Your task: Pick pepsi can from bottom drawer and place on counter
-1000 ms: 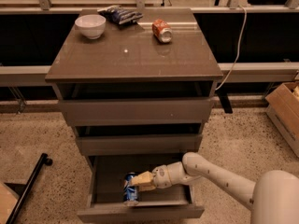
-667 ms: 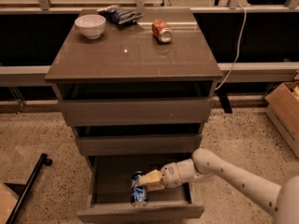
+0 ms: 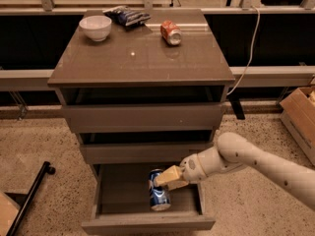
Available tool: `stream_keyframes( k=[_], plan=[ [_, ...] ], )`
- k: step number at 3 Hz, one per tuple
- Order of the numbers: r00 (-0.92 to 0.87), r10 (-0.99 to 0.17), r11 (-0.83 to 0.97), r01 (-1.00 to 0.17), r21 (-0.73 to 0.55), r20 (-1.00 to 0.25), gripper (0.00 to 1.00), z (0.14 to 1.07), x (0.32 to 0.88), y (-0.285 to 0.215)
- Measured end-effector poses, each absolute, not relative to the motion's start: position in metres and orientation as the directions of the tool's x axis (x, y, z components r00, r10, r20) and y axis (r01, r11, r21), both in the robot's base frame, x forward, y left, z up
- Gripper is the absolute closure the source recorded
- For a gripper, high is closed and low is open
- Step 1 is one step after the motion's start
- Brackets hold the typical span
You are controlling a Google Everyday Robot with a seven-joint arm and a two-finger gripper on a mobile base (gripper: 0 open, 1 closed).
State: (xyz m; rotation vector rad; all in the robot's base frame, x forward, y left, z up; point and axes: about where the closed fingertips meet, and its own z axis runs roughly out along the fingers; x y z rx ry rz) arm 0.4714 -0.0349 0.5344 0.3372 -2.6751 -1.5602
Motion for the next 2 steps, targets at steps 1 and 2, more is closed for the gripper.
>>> stream_keyframes(
  k=[1,2],
  plan=[
    [-0.966,-0.222,0.569,-0.241,0.786,-0.135,1.0,0.588,0.487,-0.059],
    [-0.953,-0.24,0.658,-0.298,0.692,-0.183,1.0,0.642,0.506,-0.077]
  ],
)
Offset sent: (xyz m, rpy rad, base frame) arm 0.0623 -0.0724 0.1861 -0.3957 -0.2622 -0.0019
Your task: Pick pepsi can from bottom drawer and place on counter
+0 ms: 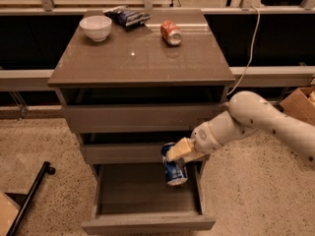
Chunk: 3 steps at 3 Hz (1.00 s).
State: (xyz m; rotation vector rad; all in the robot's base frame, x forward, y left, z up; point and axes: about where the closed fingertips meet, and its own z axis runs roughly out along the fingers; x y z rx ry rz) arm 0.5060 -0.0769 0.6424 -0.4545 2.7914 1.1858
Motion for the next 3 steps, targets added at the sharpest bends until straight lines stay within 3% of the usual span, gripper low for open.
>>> stream_keyframes(
  k=[2,3],
  plan=[
    [-0.887,-0.325,0.797,-0.444,0.409,-0.328,1.0,0.787,0.546,-0.058],
    [-0.887,-0.325,0.797,-0.444,0.409,-0.328,1.0,0.788,0.546,-0.058]
  ],
)
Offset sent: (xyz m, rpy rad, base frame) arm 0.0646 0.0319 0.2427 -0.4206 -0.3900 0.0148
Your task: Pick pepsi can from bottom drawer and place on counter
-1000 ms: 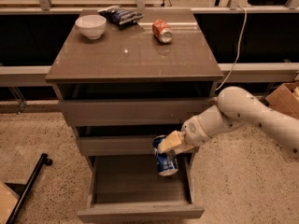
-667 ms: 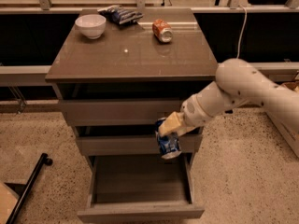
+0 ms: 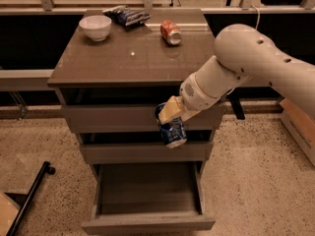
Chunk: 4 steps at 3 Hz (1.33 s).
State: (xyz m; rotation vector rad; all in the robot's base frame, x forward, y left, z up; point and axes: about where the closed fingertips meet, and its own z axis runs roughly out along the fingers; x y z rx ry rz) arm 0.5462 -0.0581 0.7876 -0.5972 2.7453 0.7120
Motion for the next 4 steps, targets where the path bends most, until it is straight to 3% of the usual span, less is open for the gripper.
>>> stream_keyframes(
  k=[1,3,4],
  plan=[
    [-0.889,-0.32,0.819,-0.433,0.375,-0.327,1.0,0.797,0.546,-0.061],
    [-0.854,-0.302,0.908,-0.394,0.146,-0.424,1.0,0.871,0.557,-0.074],
    [-0.826,-0.344,0.922,-0.388,0.008,-0.446,1.0,0.898,0.588,-0.072]
  ],
)
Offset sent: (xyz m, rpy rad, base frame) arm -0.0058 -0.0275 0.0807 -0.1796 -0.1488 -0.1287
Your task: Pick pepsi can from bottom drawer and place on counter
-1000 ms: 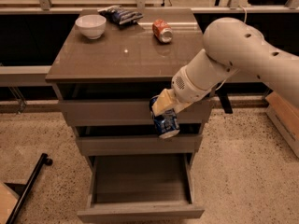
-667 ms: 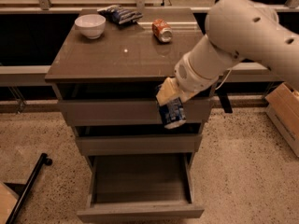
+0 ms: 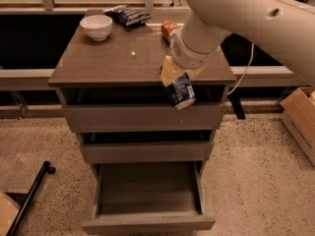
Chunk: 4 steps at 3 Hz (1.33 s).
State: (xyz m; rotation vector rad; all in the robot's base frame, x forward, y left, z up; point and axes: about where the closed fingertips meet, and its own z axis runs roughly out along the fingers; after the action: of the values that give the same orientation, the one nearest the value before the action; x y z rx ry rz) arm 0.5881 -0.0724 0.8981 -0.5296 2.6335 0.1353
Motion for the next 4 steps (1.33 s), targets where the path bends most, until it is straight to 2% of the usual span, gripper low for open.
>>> stream_keyframes(
  k=[2,4],
  plan=[
    [-0.784,-0.454,0.889,-0.428,-0.162,-0.424,1.0,0.923,0.671,-0.069],
    [-0.694,-0.545,0.83,-0.524,-0.19,-0.471,1.0,0.925,0.733,-0.051]
  ],
)
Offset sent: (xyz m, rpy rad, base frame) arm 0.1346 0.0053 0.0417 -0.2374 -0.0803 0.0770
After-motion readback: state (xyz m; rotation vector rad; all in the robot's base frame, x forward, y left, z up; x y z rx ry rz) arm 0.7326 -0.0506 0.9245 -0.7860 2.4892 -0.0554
